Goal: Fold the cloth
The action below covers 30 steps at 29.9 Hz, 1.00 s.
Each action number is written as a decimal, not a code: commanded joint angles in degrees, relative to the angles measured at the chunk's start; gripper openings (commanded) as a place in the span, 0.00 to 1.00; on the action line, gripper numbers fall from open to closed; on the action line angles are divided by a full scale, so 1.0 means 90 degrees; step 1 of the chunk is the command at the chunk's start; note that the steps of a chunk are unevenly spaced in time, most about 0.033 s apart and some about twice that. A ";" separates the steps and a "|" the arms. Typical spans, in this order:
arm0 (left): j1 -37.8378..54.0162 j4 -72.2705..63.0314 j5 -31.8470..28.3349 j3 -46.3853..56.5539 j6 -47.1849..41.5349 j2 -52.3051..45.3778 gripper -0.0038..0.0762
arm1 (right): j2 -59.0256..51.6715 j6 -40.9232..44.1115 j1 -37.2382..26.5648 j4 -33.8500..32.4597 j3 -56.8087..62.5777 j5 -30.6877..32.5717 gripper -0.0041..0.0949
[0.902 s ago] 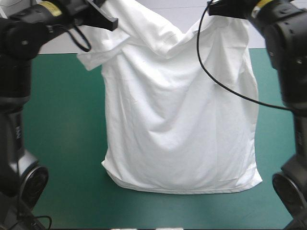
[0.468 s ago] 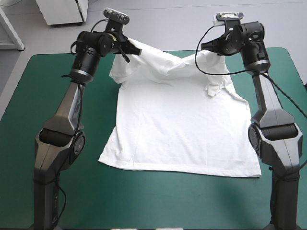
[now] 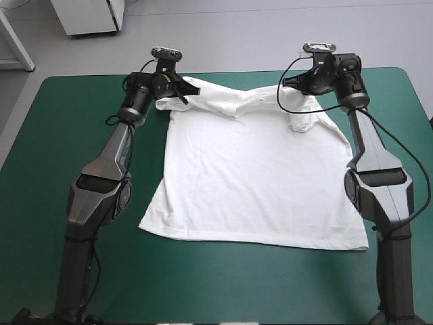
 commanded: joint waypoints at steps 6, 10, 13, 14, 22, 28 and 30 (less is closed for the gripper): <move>0.0025 -0.1385 -0.0546 -0.0188 0.0829 -0.0377 0.17 | -0.0426 -0.0358 -0.0183 0.0679 -0.0205 -0.0113 0.41; 0.0025 -0.2463 -0.0286 -0.0188 0.1646 -0.0421 0.50 | -0.0456 -0.0374 -0.0207 0.0706 -0.0229 0.0467 0.61; 0.0025 -0.2546 -0.0140 -0.0188 0.1647 -0.0572 0.68 | -0.0575 -0.0399 -0.0207 0.0350 -0.0243 0.0867 0.63; 0.0025 -0.2546 -0.0140 -0.0188 0.1647 -0.0645 0.71 | -0.0629 -0.0386 -0.0236 0.0309 -0.0288 0.0935 0.63; 0.0025 -0.1808 0.0526 -0.0199 0.1656 -0.1578 0.71 | -0.1275 -0.0481 -0.0329 0.0479 -0.0921 0.1034 0.62; 0.0025 -0.1225 0.2012 -0.0199 0.1656 -0.2513 0.65 | -0.2232 -0.0790 -0.0312 0.0887 -0.0921 0.1045 0.50; 0.0025 -0.1092 0.2439 -0.0199 0.1656 -0.2860 0.63 | -0.2573 -0.0886 -0.0312 0.1011 -0.0921 0.1045 0.47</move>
